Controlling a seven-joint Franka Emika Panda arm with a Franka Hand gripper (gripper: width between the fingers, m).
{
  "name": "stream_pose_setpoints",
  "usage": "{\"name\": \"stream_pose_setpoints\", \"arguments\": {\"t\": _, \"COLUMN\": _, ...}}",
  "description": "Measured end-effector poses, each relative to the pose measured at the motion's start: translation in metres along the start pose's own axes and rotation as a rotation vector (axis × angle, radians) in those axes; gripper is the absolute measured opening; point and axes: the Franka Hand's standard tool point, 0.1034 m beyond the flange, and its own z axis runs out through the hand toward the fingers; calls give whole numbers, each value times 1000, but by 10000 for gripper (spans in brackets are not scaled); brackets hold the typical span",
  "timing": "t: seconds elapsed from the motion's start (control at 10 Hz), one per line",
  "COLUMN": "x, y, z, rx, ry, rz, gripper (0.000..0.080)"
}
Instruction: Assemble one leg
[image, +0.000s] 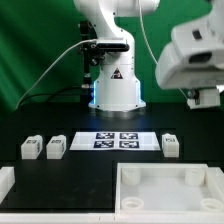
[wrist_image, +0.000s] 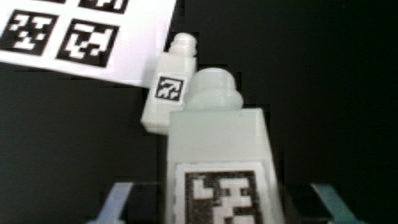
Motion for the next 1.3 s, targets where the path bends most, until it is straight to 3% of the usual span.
{"name": "stream_pose_setpoints", "arguments": {"t": 0.2, "x": -3, "y": 2, "z": 3, "rx": -3, "ry": 153, "rz": 0, "gripper": 290}}
{"name": "stream_pose_setpoints", "arguments": {"t": 0.3, "x": 19, "y": 15, "z": 4, "rx": 12, "ry": 279, "rz": -77, "gripper": 290}}
{"name": "stream_pose_setpoints", "arguments": {"t": 0.4, "x": 32, "y": 43, "z": -13, "rx": 14, "ry": 341, "rz": -105, "gripper": 290}}
{"name": "stream_pose_setpoints", "arguments": {"t": 0.5, "x": 44, "y": 60, "z": -42, "rx": 14, "ry": 406, "rz": -106, "gripper": 290}}
{"name": "stream_pose_setpoints", "arguments": {"t": 0.6, "x": 60, "y": 71, "z": -64, "rx": 8, "ry": 553, "rz": -115, "gripper": 290}}
{"name": "stream_pose_setpoints", "arguments": {"t": 0.7, "x": 60, "y": 79, "z": -70, "rx": 2, "ry": 647, "rz": -102, "gripper": 290}}
{"name": "stream_pose_setpoints", "arguments": {"t": 1.0, "x": 62, "y": 84, "z": -64, "rx": -30, "ry": 895, "rz": -101, "gripper": 290}}
{"name": "stream_pose_setpoints", "arguments": {"t": 1.2, "x": 63, "y": 83, "z": -62, "rx": -23, "ry": 858, "rz": -105, "gripper": 290}}
{"name": "stream_pose_setpoints", "arguments": {"t": 1.3, "x": 74, "y": 89, "z": -63, "rx": -29, "ry": 886, "rz": -118, "gripper": 290}}
